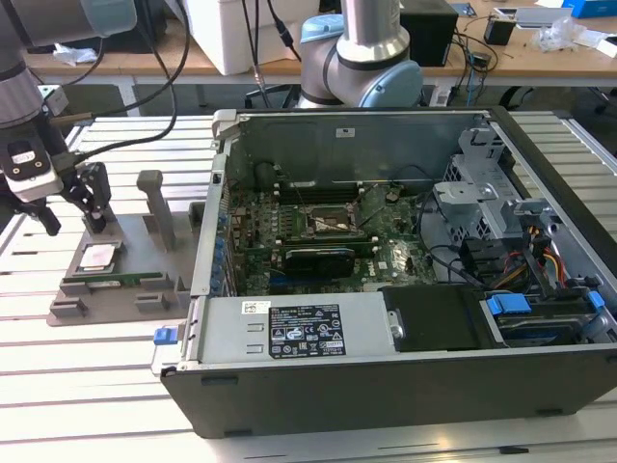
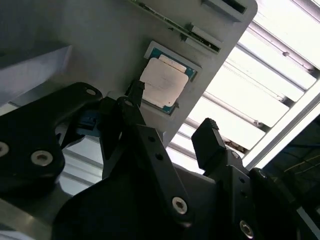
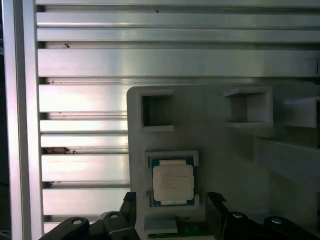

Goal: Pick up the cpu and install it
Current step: 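Pick up the cpu and move it towards the insertion slot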

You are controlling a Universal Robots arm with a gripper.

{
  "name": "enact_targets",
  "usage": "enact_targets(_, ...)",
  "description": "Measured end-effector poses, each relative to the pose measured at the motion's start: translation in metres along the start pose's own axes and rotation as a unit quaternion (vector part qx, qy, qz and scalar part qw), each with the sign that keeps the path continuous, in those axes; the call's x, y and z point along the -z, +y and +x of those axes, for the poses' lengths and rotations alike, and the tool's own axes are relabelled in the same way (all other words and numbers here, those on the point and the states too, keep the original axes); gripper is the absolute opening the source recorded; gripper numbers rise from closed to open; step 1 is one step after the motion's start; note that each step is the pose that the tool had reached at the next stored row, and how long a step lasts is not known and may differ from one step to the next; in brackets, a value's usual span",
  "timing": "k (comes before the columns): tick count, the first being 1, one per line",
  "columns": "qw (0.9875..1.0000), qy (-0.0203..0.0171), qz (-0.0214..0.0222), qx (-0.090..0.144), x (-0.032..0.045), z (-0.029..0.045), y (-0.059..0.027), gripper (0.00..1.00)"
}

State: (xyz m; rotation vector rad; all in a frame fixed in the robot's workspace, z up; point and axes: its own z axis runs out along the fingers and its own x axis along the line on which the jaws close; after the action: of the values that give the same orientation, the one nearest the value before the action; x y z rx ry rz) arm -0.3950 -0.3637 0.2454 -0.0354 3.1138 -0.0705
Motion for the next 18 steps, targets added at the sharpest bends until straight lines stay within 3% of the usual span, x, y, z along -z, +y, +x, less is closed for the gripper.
enact_targets(2, 0.9999, -0.0008, -0.0004, 0.016, -0.0036, -0.0003, 0.0003, 0.66)
enact_targets(6, 0.9998, -0.0009, -0.0025, 0.017, -0.0128, -0.0019, 0.0007, 0.66)
enact_targets(12, 0.9998, -0.0012, -0.01, 0.017, -0.0222, -0.0017, 0.0008, 0.66)
enact_targets(18, 0.9998, -0.0013, -0.0112, 0.017, -0.0371, -0.0016, 0.0005, 0.66)
